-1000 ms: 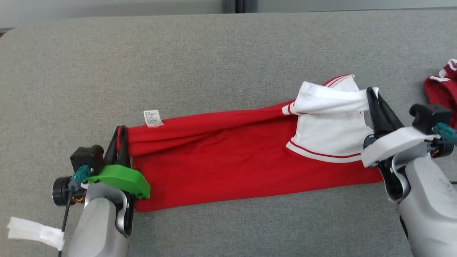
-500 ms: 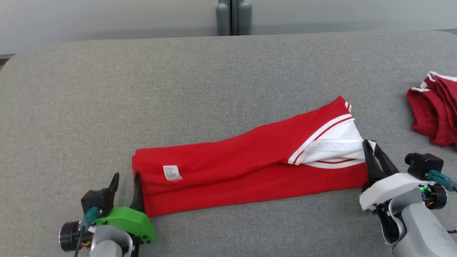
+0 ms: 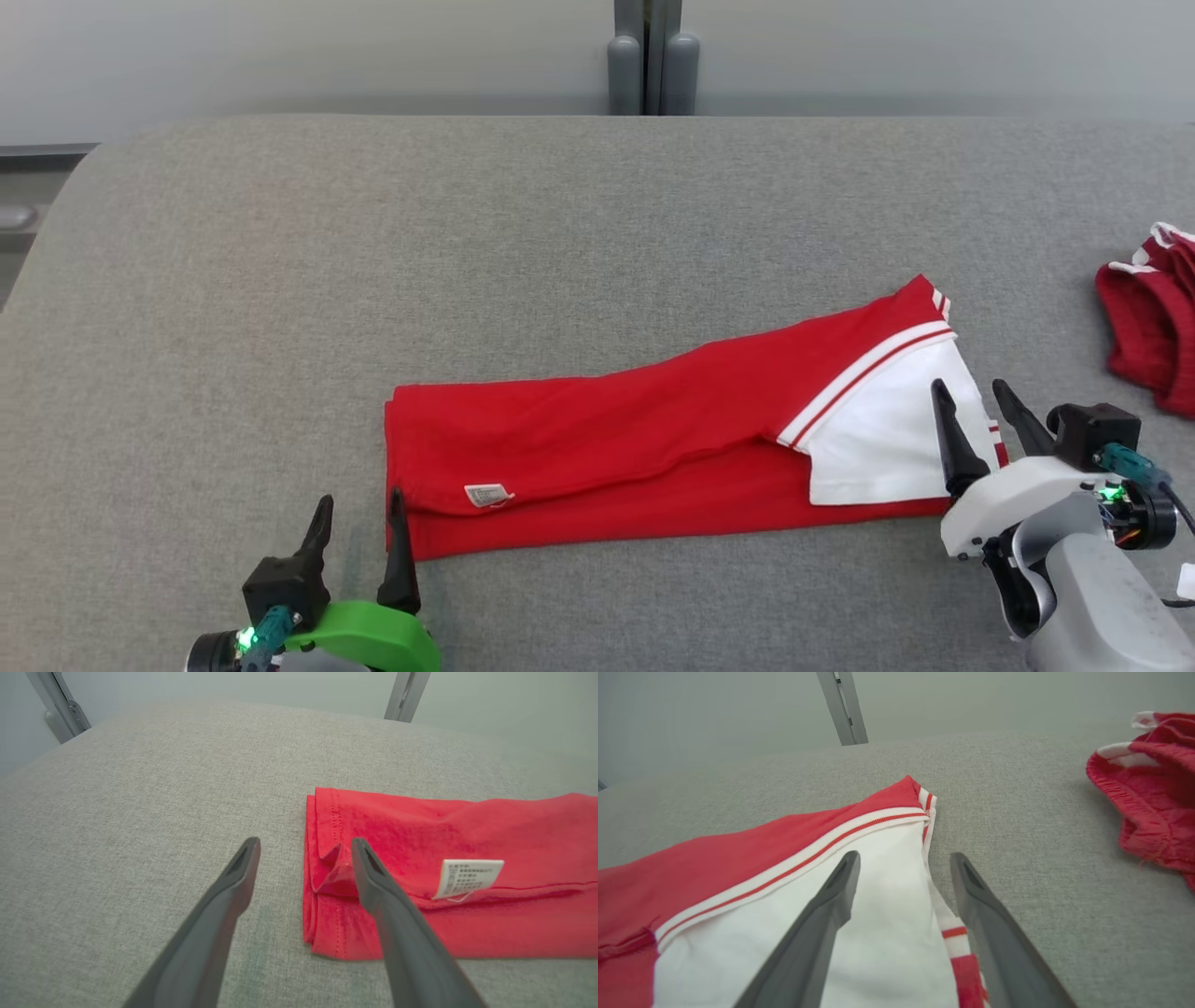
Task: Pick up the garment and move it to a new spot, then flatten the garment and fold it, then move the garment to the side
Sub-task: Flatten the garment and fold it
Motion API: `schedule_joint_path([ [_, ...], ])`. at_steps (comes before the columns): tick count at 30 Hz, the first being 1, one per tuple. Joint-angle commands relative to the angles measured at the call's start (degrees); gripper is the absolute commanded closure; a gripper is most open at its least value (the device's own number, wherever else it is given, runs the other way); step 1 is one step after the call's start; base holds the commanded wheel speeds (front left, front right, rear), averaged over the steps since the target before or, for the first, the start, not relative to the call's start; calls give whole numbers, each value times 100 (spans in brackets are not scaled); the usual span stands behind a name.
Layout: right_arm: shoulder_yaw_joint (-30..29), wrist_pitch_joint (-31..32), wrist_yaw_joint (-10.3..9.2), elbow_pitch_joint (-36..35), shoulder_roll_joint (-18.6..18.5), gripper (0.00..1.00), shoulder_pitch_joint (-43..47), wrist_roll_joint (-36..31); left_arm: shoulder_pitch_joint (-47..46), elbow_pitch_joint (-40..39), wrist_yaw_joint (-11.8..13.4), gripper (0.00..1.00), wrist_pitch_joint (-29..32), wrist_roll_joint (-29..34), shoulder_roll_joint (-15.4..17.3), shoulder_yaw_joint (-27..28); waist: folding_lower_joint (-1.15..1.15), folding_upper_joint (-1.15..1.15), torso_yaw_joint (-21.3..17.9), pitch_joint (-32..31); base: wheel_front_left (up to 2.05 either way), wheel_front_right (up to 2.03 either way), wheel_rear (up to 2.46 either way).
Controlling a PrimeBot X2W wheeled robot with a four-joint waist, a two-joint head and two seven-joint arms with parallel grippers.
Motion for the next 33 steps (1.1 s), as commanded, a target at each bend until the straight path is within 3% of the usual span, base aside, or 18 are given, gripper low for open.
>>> schedule_joint_path([
  [1, 12, 15, -10, 187, -51, 0, -176, -50, -54, -33, 39, 0, 3, -42, 27, -51, 0, 0, 159, 41, 0, 0, 0],
  [10, -56, 426, -9, 1614, -20, 0, -906, -283, -404, -35, 31, 0, 2, -120, 23, -361, 0, 0, 494, 197, 0, 0, 0],
  [11, -29, 465, -6, 1727, 17, 24, -925, -223, -411, -30, 31, 0, 2, -127, 24, -386, 0, 0, 504, 202, 0, 0, 0],
  [12, -2, 475, -4, 1848, 44, 70, -918, -178, -414, -27, 39, 0, 2, -143, 25, -410, 0, 0, 506, 204, 0, 0, 0],
  [13, 27, 447, -4, 1924, 53, 100, -903, -152, -413, -33, 48, 0, 2, -150, 24, -421, 0, 0, 502, 200, 0, 0, 0],
  [19, -227, 120, -18, 2206, -170, 100, -797, -68, -277, -33, 28, 0, 2, -65, 25, -340, 0, 0, 203, 107, 0, 0, 0],
  [24, -556, -7, -17, 1979, -277, 100, -744, -138, -255, -40, -41, 0, 2, -9, 24, -322, 0, 0, -261, 27, 0, 0, 0],
  [29, -794, -18, -12, 1191, -210, 100, -521, -298, -309, -22, -68, 0, 2, -81, 25, -457, 0, 0, -719, -33, 0, 0, 0],
  [33, -548, -18, -11, 448, -2, 100, -361, -223, -359, -31, -19, 0, 2, -148, 26, -553, 0, 0, -868, -49, 0, 0, 0],
])
